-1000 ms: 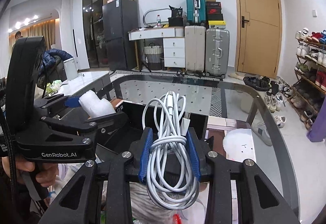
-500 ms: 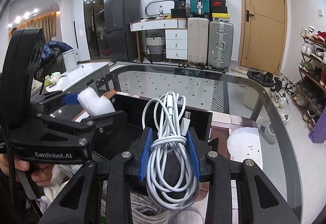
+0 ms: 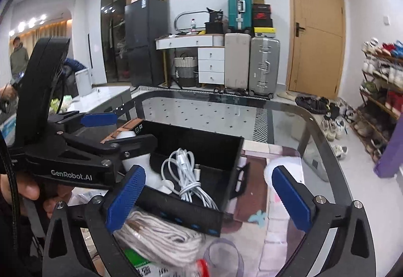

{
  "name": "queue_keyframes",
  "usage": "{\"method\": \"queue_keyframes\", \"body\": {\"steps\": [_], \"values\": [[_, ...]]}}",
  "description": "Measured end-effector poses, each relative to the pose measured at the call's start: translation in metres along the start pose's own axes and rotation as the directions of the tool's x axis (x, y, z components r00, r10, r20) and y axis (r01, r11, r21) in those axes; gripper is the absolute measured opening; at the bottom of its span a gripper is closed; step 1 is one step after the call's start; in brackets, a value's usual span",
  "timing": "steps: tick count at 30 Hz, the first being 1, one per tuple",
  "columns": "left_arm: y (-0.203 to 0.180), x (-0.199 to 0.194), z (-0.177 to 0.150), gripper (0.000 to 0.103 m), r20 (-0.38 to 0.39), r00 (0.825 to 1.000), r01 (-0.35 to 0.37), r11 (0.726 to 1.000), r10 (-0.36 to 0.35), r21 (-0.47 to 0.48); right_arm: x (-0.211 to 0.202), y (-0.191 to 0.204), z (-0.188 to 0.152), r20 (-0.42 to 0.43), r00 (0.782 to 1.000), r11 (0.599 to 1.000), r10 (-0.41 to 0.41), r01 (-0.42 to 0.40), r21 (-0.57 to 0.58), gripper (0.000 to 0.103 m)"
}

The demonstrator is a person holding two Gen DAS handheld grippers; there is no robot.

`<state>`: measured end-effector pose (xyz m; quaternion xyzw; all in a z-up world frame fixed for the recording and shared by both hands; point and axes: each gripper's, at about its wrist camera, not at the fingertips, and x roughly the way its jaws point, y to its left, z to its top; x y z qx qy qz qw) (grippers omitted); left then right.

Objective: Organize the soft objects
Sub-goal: 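Release the foam block and cable coil into the black box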

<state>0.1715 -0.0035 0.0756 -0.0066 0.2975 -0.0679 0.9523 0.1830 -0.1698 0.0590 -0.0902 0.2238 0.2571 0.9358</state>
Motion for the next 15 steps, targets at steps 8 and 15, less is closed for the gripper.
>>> {"method": "queue_keyframes", "body": {"steps": [8,15], "values": [[-0.003,-0.03,-0.006,0.103,0.035,0.999,-0.013,1.0,0.013,0.003,-0.028,-0.013,-0.02,-0.019,1.0,0.996,-0.023,0.024,0.082,0.102],[0.0,-0.059,-0.026,0.103,0.046,0.999,-0.015,1.0,0.015,-0.007,-0.054,-0.019,-0.046,-0.036,0.999,0.99,-0.03,0.035,0.14,0.102]]}}
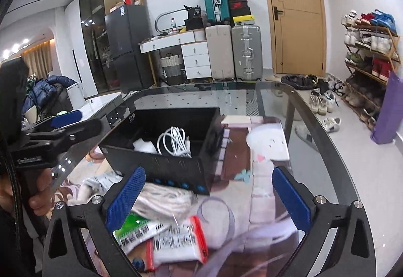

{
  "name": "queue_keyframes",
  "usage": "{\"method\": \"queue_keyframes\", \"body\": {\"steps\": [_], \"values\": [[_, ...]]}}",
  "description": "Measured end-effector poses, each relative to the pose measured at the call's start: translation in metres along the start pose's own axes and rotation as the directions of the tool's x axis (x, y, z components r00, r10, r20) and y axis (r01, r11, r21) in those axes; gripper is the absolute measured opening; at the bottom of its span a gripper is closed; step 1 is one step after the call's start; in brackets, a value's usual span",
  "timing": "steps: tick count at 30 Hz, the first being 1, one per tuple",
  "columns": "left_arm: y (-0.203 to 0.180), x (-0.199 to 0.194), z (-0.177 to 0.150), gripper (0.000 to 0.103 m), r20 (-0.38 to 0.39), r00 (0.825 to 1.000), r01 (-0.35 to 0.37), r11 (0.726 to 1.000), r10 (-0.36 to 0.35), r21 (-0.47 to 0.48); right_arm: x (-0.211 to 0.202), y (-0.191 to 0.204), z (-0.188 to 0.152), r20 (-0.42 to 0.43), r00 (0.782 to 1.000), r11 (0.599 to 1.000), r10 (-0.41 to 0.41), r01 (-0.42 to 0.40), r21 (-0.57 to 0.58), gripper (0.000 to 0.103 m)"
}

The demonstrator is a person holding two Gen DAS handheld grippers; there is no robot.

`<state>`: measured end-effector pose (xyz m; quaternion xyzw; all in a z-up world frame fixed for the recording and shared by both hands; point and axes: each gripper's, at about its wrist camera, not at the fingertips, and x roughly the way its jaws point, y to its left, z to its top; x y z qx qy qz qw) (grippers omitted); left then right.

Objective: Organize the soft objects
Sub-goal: 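Release the foam block and cable coil into the black box, then grasp the white plush toy with the left gripper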

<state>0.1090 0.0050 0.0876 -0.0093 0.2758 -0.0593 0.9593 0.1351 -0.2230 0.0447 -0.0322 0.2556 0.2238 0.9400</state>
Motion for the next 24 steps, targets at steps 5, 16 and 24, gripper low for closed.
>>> {"method": "queue_keyframes", "body": {"steps": [5,16,24], "values": [[0.007,-0.015,-0.021,0.103,-0.01,1.0,-0.017,1.0,0.017,-0.016,-0.012,-0.004,-0.013,-0.007,1.0,1.0,0.002,-0.002,0.02,0.102],[0.014,-0.011,-0.06,0.103,-0.092,0.996,-0.02,0.998,0.015,-0.052,-0.012,0.001,-0.03,-0.062,0.997,0.999,0.036,-0.034,0.026,0.102],[0.017,-0.014,-0.079,0.103,-0.118,0.992,-0.046,0.999,0.043,-0.023,-0.005,0.003,-0.037,-0.101,0.994,0.999,0.036,-0.033,0.03,0.102]]}}
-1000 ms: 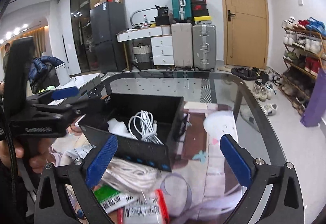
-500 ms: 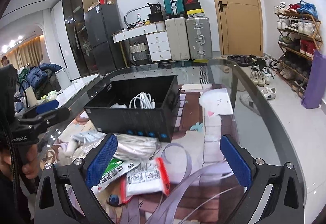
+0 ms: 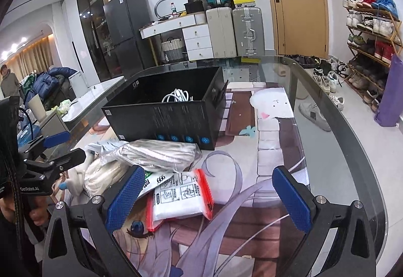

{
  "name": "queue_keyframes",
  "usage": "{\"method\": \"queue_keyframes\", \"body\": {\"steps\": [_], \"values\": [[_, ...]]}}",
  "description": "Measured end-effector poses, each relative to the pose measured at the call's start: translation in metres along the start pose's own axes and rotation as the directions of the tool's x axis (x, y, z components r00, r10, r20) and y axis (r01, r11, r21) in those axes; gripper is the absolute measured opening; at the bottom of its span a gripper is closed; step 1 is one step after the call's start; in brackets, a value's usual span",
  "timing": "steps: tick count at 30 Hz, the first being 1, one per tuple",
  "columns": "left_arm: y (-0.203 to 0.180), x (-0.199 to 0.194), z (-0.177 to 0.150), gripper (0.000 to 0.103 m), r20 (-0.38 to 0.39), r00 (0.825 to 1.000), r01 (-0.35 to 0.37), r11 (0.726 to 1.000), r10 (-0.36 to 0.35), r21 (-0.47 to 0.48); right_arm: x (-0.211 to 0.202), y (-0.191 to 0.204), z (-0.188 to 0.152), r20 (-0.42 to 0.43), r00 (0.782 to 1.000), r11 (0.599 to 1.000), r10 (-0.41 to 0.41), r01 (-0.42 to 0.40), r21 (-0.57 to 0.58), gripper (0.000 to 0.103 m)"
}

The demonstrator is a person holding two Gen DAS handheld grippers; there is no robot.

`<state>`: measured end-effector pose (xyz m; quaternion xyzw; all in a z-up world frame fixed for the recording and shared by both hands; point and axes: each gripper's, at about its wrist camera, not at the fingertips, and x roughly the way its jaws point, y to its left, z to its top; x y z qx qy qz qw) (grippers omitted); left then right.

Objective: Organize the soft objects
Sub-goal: 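Grasp the white plush toy with the left gripper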

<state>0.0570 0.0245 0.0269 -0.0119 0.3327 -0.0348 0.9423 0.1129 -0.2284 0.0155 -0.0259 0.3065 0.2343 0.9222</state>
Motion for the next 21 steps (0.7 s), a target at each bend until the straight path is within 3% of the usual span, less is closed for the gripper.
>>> {"method": "queue_keyframes", "body": {"steps": [14,21], "values": [[0.001,-0.001,-0.022,0.103,-0.067,0.996,0.061,0.998,-0.062,-0.014,0.018,0.009,-0.019,-0.094,0.996,1.0,-0.007,0.005,-0.014,0.102],[0.006,-0.003,-0.028,0.103,-0.079,0.996,0.039,0.999,-0.04,-0.01,0.021,0.005,-0.02,-0.112,0.994,1.0,-0.017,0.017,-0.002,0.102]]}}
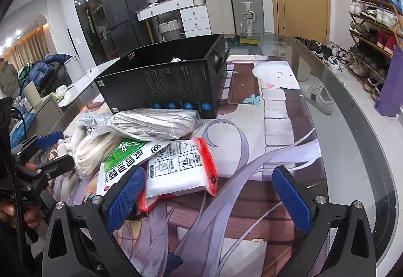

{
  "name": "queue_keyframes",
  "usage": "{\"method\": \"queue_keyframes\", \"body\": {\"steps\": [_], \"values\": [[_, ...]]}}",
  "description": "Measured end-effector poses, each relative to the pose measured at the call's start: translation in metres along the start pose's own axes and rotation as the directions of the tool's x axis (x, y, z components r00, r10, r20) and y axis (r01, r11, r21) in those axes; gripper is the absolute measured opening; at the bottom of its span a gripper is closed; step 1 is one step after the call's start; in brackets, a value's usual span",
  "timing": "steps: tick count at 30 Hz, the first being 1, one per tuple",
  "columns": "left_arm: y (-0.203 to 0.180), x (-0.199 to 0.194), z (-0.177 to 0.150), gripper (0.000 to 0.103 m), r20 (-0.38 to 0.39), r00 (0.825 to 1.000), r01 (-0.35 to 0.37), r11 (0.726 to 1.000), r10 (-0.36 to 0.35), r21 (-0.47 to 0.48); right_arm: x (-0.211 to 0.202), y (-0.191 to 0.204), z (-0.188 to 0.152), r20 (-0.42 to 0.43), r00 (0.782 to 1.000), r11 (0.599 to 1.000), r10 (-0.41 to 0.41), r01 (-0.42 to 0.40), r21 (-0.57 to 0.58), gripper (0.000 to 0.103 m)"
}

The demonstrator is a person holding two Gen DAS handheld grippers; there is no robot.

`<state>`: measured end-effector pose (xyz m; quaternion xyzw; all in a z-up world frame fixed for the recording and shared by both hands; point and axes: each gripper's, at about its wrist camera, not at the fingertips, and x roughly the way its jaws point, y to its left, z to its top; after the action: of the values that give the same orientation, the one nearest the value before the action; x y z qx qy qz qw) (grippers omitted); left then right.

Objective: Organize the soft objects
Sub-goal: 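Grasp the white plush toy with the left gripper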

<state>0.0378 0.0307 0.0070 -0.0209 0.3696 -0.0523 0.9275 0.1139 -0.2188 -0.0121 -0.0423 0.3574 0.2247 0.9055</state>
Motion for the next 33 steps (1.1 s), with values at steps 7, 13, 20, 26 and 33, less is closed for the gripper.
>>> {"method": "queue_keyframes", "body": {"steps": [7,13,20,26,33], "values": [[0.025,0.0,-0.003,0.103,-0.013,0.999,-0.032,0.998,0.032,-0.052,0.001,-0.002,0.0,-0.004,1.0,1.0,0.0,0.0,-0.004,0.102],[0.037,0.003,-0.003,0.103,-0.028,0.998,-0.05,0.995,0.047,-0.09,0.007,0.001,-0.002,-0.025,1.0,1.0,-0.005,0.004,-0.025,0.102],[0.033,0.012,-0.003,0.103,-0.06,0.997,-0.06,0.996,0.056,-0.072,0.01,0.006,0.0,-0.048,0.999,0.999,-0.021,0.019,-0.043,0.102],[0.036,0.016,-0.002,0.103,-0.072,0.997,-0.041,0.994,0.034,-0.101,0.008,0.006,0.0,-0.051,0.998,0.998,-0.026,0.023,-0.053,0.102],[0.035,0.015,-0.001,0.088,-0.066,0.997,-0.04,0.996,0.035,-0.081,0.007,0.006,-0.003,-0.059,0.998,0.998,-0.014,0.011,-0.061,0.102]]}}
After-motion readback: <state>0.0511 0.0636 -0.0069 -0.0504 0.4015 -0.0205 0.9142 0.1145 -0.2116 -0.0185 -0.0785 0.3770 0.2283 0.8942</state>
